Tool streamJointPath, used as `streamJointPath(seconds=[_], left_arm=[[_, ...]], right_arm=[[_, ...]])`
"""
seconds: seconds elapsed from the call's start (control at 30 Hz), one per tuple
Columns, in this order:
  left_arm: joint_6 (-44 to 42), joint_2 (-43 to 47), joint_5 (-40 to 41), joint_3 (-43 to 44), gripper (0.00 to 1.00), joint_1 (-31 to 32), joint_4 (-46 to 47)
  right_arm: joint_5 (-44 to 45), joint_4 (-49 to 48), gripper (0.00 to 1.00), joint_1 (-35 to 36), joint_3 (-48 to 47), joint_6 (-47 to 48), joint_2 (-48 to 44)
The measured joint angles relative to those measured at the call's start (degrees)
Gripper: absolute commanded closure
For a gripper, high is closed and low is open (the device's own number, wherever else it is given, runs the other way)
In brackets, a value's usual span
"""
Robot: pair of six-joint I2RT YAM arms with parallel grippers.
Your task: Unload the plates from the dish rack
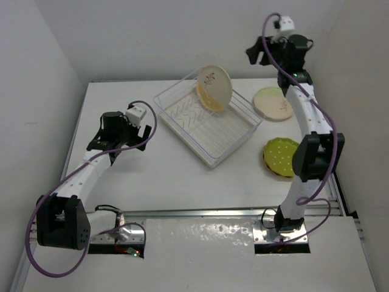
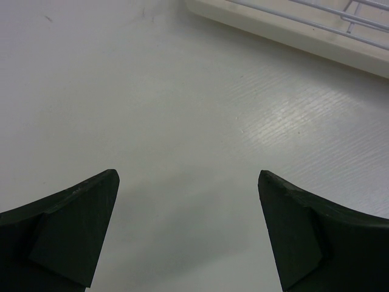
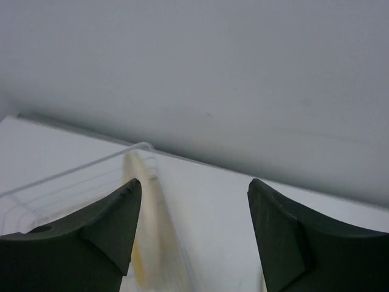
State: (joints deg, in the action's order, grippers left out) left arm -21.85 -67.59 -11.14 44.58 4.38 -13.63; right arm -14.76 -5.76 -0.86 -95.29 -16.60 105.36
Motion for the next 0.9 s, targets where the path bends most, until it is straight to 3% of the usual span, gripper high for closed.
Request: streamJointPath(seconds=[0.13, 0.23, 0.4, 0.47, 0.5, 0.53, 0.73, 0.8, 0.9], left_arm=[[0.11, 0.0, -0.02, 0.0, 0.03, 0.0, 0.76], [0.09, 0.0, 0.0, 0.0, 0.03, 0.0, 0.83], [0.09, 0.0, -0.04, 0.0, 0.03, 0.0, 0.9], [0.09, 0.0, -0.07, 0.0, 0.03, 0.0, 1.01], [0.11, 0.0, -0.07, 0.0, 0.03, 0.0, 1.01], [0.11, 0.0, -0.07, 0.0, 0.03, 0.0, 1.01], [0.09, 0.0, -0.04, 0.0, 0.03, 0.0, 0.96], [0.09, 0.0, -0.04, 0.0, 0.03, 0.0, 0.96], [0.09, 0.0, -0.04, 0.0, 0.03, 0.0, 0.96]], right_arm=[[-7.69, 12.13, 0.29, 7.17, -17.14, 9.42, 7.67], [-10.38, 16.48, 0.29, 11.13, -18.23, 9.57, 11.21], [-8.57, 19.63, 0.31, 11.08, -15.19, 9.73, 15.85], [-8.22, 20.26, 0.46, 10.64, -14.73, 9.53, 17.31], [-8.22, 20.46, 0.46, 10.36, -14.29, 9.62, 17.79], [-8.26, 20.57, 0.56, 10.29, -13.88, 9.42, 18.14], [-7.48, 21.22, 0.81, 10.86, -12.0, 9.81, 18.62], [-6.32, 20.79, 0.99, 10.99, -11.87, 10.47, 18.62], [-6.03, 20.46, 1.0, 10.86, -11.56, 9.86, 18.62]])
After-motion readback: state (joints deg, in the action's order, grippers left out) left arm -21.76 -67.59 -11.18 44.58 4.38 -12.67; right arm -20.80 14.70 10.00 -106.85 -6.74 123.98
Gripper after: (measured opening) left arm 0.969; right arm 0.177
